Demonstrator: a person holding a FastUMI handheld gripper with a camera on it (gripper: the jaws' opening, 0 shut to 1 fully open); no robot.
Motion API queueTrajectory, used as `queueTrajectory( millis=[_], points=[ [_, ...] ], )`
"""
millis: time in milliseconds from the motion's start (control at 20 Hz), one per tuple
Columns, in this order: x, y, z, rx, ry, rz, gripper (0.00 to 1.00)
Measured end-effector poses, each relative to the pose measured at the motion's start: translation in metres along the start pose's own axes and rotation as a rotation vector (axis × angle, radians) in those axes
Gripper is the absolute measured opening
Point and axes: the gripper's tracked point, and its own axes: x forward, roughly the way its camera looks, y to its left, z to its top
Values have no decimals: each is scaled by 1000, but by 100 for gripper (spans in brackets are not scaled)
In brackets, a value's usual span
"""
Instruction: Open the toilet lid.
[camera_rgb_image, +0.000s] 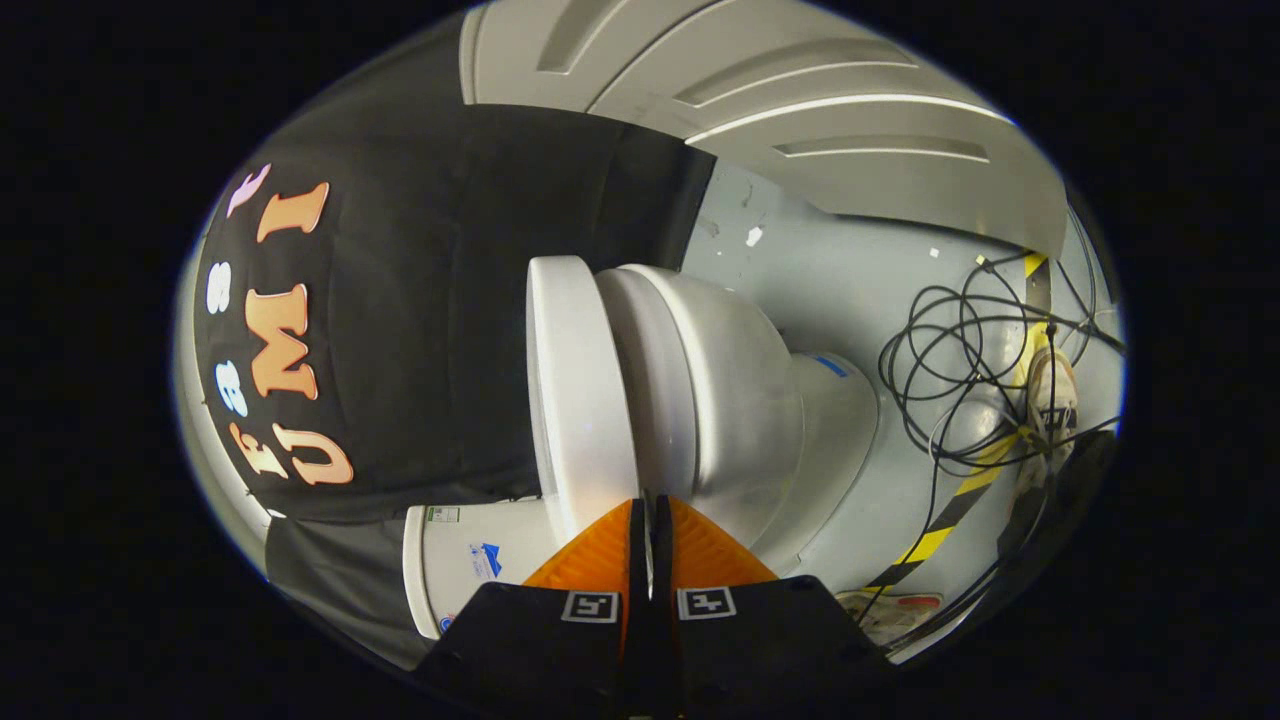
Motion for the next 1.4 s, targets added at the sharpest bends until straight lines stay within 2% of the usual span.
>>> queueTrajectory(
  millis=[100,250,400,550,700,900,1100,1400],
  points=[
    [-5,10,4,-95,-23,-3,8],
    [-10,28,5,-159,-44,1,8],
    [-10,33,9,-256,-95,-61,8],
    [-10,60,12,-330,-152,-74,8],
    [-20,94,9,-476,-184,-85,8],
    [-34,144,-7,-580,-237,-77,8],
    [-35,176,-20,-767,-284,-146,8],
    [-40,224,-50,-960,-328,-182,8]
  ],
)
